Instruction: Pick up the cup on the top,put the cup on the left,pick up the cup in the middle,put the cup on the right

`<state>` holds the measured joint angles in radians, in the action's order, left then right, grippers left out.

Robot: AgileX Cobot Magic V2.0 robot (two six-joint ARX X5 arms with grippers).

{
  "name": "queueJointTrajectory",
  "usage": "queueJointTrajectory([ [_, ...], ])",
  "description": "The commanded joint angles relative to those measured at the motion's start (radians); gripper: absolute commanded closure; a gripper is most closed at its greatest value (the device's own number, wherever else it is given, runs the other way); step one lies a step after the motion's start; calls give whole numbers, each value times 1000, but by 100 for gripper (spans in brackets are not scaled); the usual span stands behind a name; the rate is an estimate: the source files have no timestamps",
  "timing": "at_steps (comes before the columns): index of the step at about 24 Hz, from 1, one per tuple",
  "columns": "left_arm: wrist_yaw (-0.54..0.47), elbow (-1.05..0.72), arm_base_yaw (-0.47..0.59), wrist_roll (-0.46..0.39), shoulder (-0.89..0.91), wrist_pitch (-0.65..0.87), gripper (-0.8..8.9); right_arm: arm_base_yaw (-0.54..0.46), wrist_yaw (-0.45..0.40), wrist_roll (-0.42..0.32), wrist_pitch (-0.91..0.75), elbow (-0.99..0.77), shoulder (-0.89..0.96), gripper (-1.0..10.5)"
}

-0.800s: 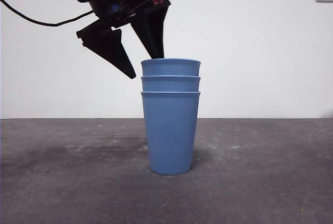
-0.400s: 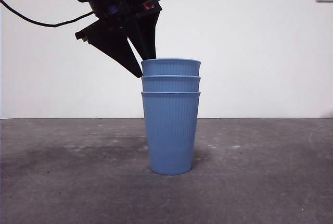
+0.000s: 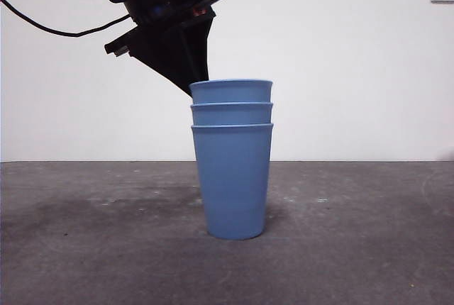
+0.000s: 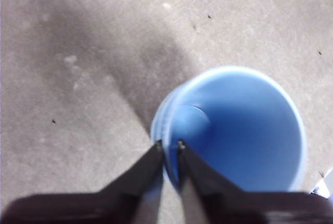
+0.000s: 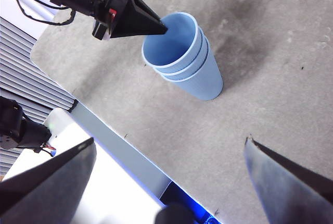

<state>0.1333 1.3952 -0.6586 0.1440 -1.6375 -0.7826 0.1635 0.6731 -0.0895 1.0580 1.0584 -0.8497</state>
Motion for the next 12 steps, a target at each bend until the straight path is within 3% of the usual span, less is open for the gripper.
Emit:
queueJointTrajectory([
  [1,4,5,-4,7,-11,5,822,2,1,5,-3,3,0,470],
  [12,6,41,-4,7,-4,-4,822,2,0,3,-3,3,0,470],
])
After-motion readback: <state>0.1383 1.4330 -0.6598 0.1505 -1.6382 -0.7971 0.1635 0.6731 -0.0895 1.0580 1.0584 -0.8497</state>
